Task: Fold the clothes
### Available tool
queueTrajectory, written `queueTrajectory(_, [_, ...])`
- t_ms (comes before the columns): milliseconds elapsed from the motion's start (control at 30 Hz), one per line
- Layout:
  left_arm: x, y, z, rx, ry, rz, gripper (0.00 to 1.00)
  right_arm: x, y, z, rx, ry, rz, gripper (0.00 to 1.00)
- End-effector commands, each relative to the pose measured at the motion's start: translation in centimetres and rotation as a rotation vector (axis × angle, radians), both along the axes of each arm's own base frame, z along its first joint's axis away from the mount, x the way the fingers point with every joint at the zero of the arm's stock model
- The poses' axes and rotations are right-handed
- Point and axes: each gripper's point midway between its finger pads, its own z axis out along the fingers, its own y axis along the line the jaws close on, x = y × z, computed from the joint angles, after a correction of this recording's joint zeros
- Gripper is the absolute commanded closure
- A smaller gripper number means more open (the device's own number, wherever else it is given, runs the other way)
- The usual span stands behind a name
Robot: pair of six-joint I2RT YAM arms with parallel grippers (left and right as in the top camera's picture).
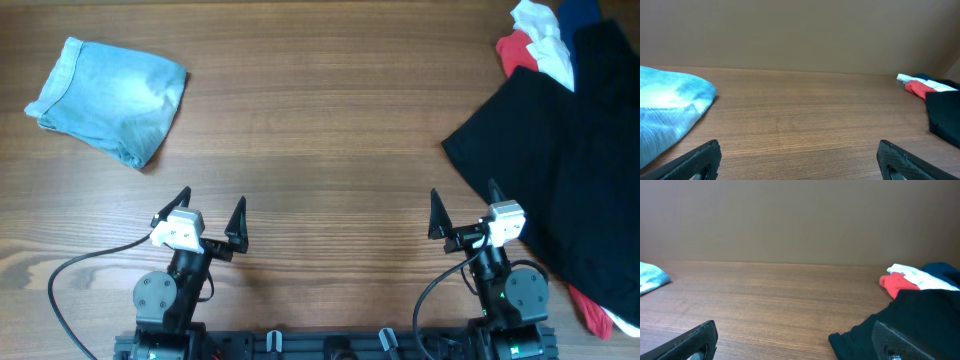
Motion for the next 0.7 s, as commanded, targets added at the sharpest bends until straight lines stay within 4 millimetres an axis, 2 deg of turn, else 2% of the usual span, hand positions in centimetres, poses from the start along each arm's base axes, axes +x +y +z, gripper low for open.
queueTrajectory(0, [-0.09, -0.16, -0.04, -0.007, -0.001, -0.013, 0.0, -0.09, 0.15, 0.24, -0.011, -0.014, 0.012, 0.0])
queueTrajectory(500, [-0.09, -0.18, -0.03, -0.008, -0.001, -0.014, 0.0, -0.18, 0.6, 0.28, -0.006, -0.015, 0.039, 0.0])
queueTrajectory(667, [-0.11, -0.24, -0.06, -0.12, 0.03, -0.01, 0.0, -0.29, 1.04, 0.31, 0.134, 0.014, 0.064, 0.0])
